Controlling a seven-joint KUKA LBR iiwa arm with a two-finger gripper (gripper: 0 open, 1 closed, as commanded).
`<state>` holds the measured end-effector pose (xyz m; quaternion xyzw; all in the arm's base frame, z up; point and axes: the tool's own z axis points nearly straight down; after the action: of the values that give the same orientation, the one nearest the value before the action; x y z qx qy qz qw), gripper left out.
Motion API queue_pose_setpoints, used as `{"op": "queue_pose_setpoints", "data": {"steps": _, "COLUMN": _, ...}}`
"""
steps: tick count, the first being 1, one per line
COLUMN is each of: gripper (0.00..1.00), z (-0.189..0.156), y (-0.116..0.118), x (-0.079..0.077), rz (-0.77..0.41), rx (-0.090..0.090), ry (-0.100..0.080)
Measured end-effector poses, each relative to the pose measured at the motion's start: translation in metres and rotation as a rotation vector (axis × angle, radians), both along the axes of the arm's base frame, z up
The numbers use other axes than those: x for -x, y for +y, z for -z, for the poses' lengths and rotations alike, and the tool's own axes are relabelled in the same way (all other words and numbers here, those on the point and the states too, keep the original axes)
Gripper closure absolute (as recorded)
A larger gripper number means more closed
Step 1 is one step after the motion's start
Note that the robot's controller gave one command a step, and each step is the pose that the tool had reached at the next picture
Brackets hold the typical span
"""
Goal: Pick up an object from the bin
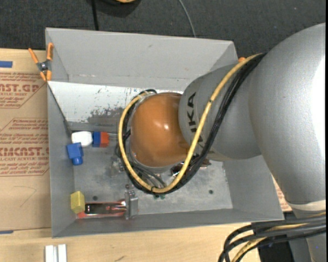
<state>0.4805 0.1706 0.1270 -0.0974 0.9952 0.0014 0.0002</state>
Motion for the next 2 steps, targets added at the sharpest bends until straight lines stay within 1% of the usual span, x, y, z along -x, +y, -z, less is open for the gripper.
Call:
{"op": "queue_pose_setpoints", "data": {"steps": 1, "gripper": 0.00, "z": 0.041, "y": -0.002, "x": -0.003, "rz": -0.205, "rx": -0.002, "ry": -0.010}}
{"op": "queue_pose_setpoints", "data": {"steps": 2, "gripper": 1.00, "z": 0.058, "y": 0.008, "x": 0.000, "rz": -0.089, "rx": -0.002, "ry": 0.000}}
